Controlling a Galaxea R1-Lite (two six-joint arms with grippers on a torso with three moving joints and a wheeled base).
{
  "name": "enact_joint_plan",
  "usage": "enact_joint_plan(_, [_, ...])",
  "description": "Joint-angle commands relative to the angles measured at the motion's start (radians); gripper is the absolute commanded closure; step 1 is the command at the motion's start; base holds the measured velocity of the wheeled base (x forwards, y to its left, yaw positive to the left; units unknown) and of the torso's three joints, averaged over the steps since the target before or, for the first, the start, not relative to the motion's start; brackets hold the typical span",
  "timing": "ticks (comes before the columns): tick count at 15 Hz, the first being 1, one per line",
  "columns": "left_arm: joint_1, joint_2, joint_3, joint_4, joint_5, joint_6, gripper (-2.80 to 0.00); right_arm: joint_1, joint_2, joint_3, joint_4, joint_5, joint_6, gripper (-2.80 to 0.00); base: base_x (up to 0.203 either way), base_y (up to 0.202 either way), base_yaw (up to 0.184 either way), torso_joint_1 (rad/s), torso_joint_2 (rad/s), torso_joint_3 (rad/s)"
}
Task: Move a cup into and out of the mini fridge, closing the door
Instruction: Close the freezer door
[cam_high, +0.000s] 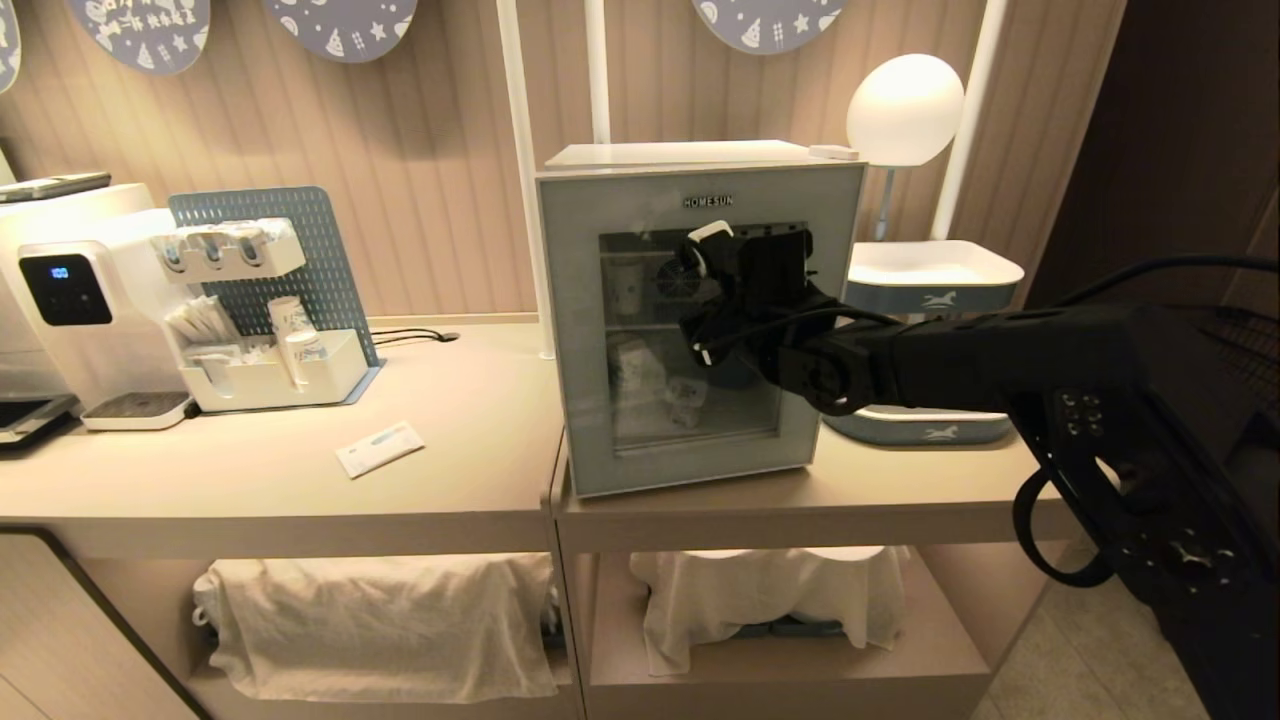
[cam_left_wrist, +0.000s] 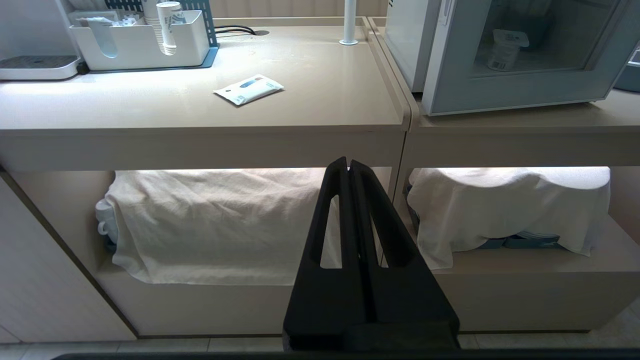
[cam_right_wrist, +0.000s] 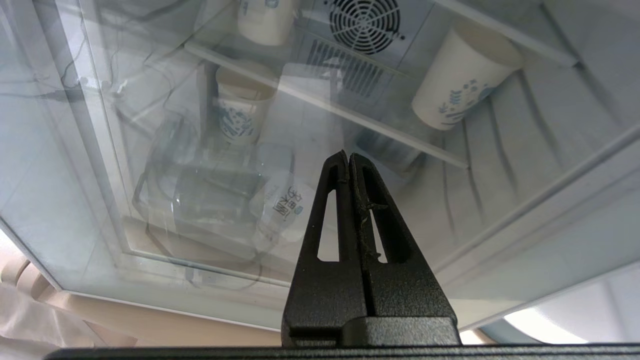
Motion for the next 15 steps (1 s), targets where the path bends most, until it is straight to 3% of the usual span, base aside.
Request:
enact_joint_plan(1, [0.000,0.001,0.000,0.000,0.000,-0.001,0.00,0.000,0.011,-0.001,-0.010,-0.001,-0.001,0.00,0.000,0.000,0.000,0.000,0.00,0.000])
enact_joint_plan(15, [0.000,0.001,0.000,0.000,0.000,-0.001,0.00,0.000,0.039,0.003,-0.048,-0.011,0.011,0.00,0.017,0.000,-0.001,0.000,0.00,0.001])
